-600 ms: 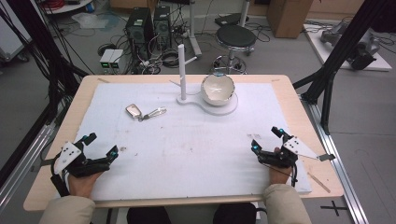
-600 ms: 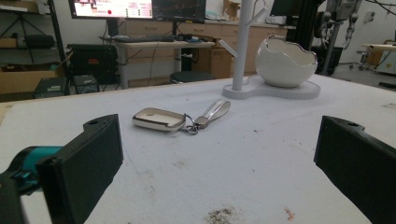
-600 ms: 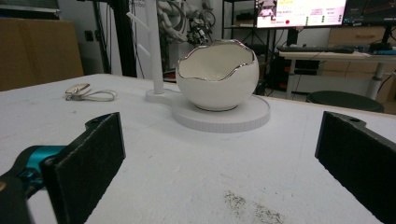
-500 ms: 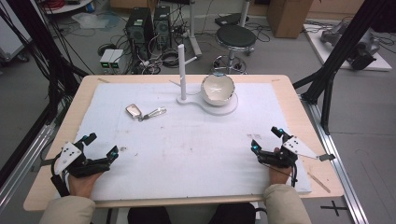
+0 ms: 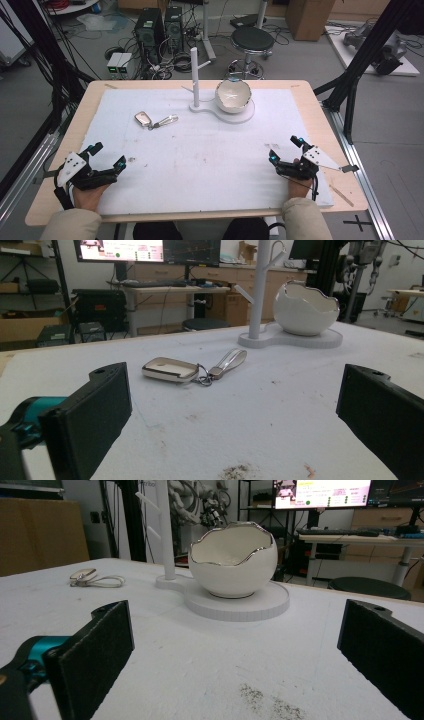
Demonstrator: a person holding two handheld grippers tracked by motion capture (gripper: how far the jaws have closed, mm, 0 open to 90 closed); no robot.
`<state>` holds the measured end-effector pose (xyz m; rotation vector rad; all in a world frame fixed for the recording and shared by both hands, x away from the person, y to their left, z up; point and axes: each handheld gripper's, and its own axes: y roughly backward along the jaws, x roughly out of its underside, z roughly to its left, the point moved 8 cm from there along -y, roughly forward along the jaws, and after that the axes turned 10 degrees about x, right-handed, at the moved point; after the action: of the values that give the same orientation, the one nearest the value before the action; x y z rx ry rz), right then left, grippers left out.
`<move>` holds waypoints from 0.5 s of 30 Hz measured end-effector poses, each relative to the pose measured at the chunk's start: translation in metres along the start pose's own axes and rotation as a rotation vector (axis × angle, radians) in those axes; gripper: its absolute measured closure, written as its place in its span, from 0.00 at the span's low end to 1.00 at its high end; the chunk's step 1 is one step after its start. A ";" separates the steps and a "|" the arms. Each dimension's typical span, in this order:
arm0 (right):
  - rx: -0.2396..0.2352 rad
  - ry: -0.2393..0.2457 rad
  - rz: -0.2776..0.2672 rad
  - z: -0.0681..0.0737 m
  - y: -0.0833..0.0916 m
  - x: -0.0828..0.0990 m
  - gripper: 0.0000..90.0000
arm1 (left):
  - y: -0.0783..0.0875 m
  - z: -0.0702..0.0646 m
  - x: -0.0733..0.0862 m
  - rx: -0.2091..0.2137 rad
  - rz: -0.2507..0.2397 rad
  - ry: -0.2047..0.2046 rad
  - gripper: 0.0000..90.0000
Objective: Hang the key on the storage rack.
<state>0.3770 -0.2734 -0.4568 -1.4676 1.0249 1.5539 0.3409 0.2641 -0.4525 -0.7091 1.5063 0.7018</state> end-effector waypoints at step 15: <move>-0.001 0.004 -0.007 -0.001 0.000 0.000 0.01 | -0.038 0.015 -0.056 0.085 0.084 -0.053 0.02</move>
<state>0.3778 -0.2742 -0.4563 -1.4738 1.0207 1.5474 0.3822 0.2533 -0.3977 -0.5616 1.5145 0.7098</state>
